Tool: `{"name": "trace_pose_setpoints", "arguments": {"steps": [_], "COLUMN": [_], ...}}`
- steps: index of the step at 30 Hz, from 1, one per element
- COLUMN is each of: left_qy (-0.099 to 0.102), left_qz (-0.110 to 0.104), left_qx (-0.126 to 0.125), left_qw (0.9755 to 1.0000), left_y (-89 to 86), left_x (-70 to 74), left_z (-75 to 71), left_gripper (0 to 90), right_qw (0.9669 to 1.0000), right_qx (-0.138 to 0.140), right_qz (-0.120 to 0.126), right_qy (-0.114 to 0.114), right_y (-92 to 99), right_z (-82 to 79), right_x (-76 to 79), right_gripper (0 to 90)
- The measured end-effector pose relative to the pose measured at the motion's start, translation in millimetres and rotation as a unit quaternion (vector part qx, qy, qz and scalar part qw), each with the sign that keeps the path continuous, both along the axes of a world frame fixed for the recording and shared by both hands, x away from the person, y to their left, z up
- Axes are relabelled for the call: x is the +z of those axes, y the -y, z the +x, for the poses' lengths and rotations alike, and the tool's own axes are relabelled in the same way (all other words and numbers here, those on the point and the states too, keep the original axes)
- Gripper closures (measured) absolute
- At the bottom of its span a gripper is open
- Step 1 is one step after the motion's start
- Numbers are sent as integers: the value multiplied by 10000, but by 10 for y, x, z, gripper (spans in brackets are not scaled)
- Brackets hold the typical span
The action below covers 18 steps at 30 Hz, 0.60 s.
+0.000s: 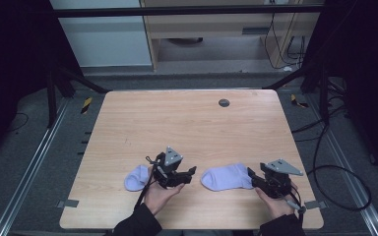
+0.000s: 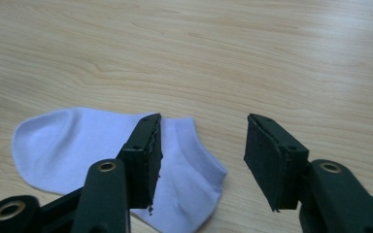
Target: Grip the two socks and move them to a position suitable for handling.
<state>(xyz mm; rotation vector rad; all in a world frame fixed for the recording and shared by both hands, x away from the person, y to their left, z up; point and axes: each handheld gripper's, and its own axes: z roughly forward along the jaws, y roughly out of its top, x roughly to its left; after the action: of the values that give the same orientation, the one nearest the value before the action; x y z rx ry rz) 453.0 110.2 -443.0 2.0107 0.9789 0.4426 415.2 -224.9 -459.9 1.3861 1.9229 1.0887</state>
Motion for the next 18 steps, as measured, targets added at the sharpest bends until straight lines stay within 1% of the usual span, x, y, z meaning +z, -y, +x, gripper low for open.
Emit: {"name": "trace_pose_setpoints", "arguments": {"steps": [2,3,4,5,6,8,11,12,16,18], "left_qy": [62,89,100,99,103,96,111,95,104,106], "left_qz": [29,5,1,0,-10,-11,-42,-50,-75,-84], "left_qx": [99,164,212,257,306,391,539,579,815,951], "left_qw": [9999,9998,9997,9996,9995,9992,9985,9983,9966,9954], "left_y": [-114,-166,-223,-279,-334,-447,-618,-676,-918,-1038], "left_x": [29,40,53,64,74,91,105,106,93,83], "left_z": [-9,-10,-9,-8,-7,-7,-12,-13,-22,-29], "left_gripper": [347,342,339,336,332,327,318,315,306,298], "right_qw": [9999,9999,9998,9998,9996,9995,9992,9990,9983,9977], "right_qx": [102,149,176,208,246,303,380,427,566,666], "right_qz": [18,38,26,38,89,80,148,127,141,106], "right_qy": [6,-29,-9,-12,-63,-24,-52,-41,-88,-66], "right_y": [-29,-49,-65,-85,-108,-139,-189,-204,-322,-396], "right_z": [10,18,24,32,37,56,80,93,115,128], "right_x": [16,23,26,28,37,50,81,84,114,141], "right_gripper": [445,440,437,431,424,406,380,373,353,342]}}
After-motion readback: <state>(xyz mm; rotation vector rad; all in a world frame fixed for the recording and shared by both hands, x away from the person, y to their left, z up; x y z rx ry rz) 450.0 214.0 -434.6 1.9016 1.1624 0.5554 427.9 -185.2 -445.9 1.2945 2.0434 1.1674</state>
